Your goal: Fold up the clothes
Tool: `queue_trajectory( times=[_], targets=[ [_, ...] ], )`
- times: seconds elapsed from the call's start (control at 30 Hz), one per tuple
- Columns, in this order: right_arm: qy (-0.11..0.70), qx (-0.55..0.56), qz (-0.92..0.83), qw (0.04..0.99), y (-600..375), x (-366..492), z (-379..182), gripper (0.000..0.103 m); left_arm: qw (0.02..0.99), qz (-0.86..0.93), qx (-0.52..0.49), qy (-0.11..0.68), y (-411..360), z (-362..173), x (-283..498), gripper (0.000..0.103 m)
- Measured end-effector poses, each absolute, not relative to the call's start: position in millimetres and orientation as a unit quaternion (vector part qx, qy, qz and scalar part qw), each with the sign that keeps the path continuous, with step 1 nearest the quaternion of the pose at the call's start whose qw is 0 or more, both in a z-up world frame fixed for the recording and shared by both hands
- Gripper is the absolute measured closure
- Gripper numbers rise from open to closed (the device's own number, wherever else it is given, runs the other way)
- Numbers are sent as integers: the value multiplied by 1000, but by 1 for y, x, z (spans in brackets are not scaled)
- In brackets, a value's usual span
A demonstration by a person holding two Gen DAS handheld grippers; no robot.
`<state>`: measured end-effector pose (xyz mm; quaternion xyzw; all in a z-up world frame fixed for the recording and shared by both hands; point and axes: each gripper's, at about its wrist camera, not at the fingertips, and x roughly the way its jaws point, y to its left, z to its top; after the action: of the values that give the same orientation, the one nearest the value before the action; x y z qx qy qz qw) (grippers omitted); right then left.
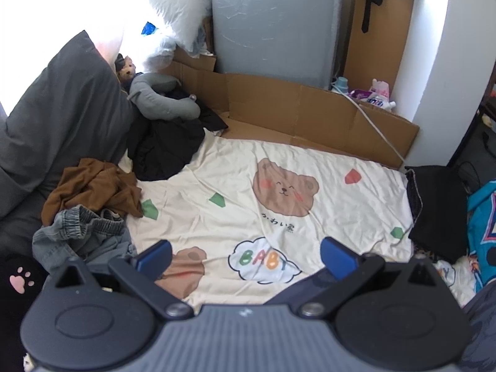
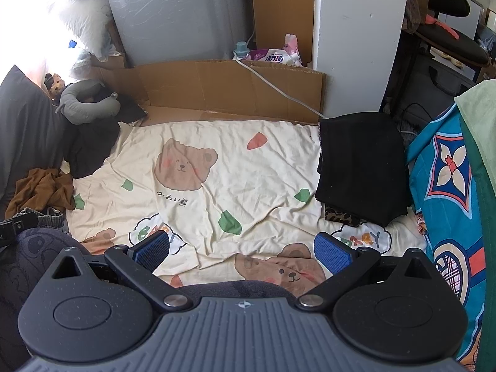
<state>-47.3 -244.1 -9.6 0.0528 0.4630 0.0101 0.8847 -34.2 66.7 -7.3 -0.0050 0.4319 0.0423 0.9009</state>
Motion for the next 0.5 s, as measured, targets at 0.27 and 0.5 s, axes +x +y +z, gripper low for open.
queue_trajectory(
  times=[0.27,0.5],
  targets=[
    [463,53,9,885,-243,-47,-9,1,900,41,-12,434,70,-8,-34,0],
    [463,53,8,885,-243,-48,-9,1,898,37,-21,438,72,-10,-32,0]
  ],
)
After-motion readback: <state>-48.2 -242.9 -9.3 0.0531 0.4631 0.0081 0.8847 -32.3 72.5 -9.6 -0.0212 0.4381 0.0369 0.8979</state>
